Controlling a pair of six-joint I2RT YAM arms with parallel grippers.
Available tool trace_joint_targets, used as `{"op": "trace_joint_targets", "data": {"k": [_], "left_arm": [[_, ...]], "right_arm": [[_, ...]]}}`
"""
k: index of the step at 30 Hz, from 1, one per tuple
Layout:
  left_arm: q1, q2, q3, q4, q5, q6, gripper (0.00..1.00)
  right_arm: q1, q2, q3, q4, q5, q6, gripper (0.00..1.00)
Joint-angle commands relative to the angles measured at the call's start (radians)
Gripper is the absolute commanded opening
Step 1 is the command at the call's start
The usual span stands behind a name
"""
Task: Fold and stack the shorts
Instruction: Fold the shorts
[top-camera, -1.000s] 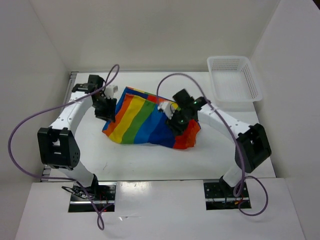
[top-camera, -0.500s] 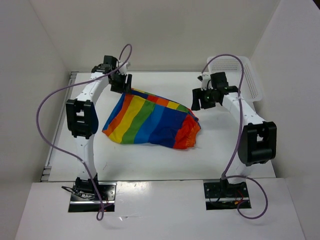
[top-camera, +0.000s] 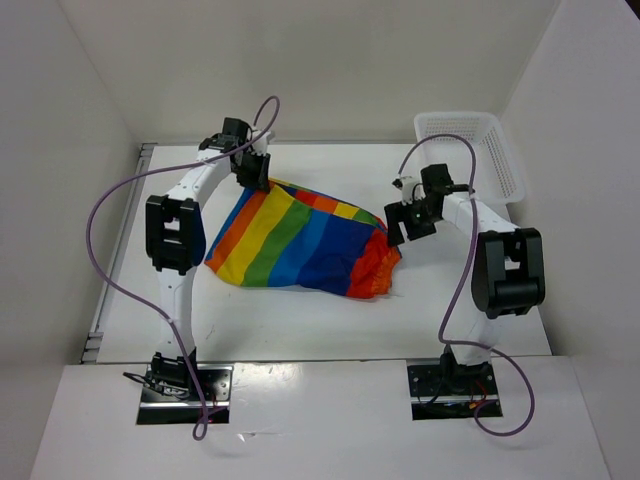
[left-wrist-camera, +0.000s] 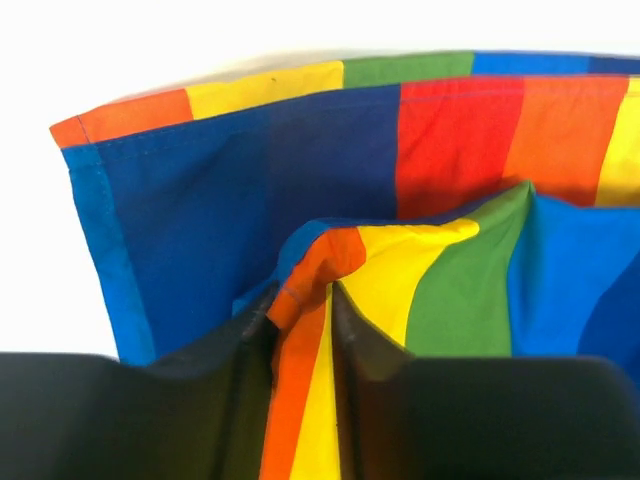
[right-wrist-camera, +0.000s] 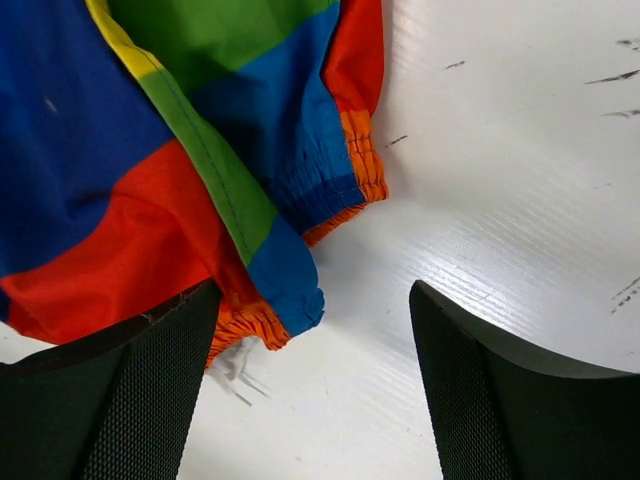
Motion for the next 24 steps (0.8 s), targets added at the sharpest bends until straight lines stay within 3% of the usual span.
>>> {"op": "trace_joint_targets", "data": {"k": [1,2,4,7,8,11,12,14,20,24], "left_arm": [[0.004,0.018,0.016,0.035,0.000,0.004,0.26],[0.004,0.018,0.005,0.035,0.000,0.004,0.12],[0.004,0.005,-0.004,0.035,-0.024,0.004,0.02],[0.004,-0.040,0.011,0.035,-0.053,0.004,0.00],[0.004,-0.063,0.022,0.035,-0.067,0.004,0.00],[0.004,-0.104,0.091,0.014,-0.067,0.004,0.00],[0.013,-0.104,0.114,0.005,-0.067,0.004,0.00],[0.013,-0.118,0.184,-0.023,-0.090,0.004,0.00],[0.022,-0.077,0.321,-0.026,-0.171,0.004,0.01],[0.022,-0.005,0.354,0.011,-0.204,0.004,0.09]], "right_arm": [[0.005,0.031,-0.011,0.017,0.002,-0.048,0.82],[0.005,0.032,-0.011,0.017,0.002,-0.048,0.82],[0.017,0.045,-0.011,0.029,0.002,-0.048,0.79],[0.032,0.058,-0.011,0.038,-0.007,-0.048,0.64],[0.048,0.067,-0.011,0.038,-0.019,-0.048,0.53],[0.077,0.067,-0.002,0.038,-0.047,-0.057,0.31],[0.077,0.067,-0.002,0.038,-0.059,-0.057,0.15],[0.086,0.067,0.028,0.038,-0.059,-0.066,0.00],[0.076,0.067,0.112,0.018,-0.077,-0.086,0.00],[0.065,0.099,0.185,0.018,-0.087,-0.049,0.00]]}}
